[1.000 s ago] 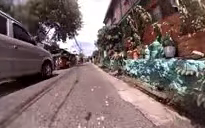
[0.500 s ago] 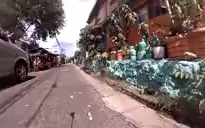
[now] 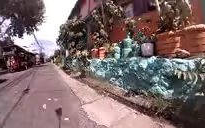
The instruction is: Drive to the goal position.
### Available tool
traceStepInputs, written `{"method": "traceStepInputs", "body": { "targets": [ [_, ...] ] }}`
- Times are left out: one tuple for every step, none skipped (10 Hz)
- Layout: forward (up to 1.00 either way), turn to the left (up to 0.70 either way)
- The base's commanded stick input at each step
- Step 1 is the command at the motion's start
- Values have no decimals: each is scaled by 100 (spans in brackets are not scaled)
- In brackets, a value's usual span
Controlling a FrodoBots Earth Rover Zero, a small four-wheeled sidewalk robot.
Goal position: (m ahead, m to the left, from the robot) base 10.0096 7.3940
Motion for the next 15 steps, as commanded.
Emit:
{"method": "traceStepInputs", "body": {
  "targets": [
    [70, 27],
    [70, 27],
    [70, 27],
    [70, 27],
    [70, 27],
    [70, 27],
    [70, 27],
    [70, 27],
    [70, 27],
    [70, 15],
    [70, 1],
    [70, 0],
    [70, 0],
    [70, 0],
    [70, -10]
  ]
}}
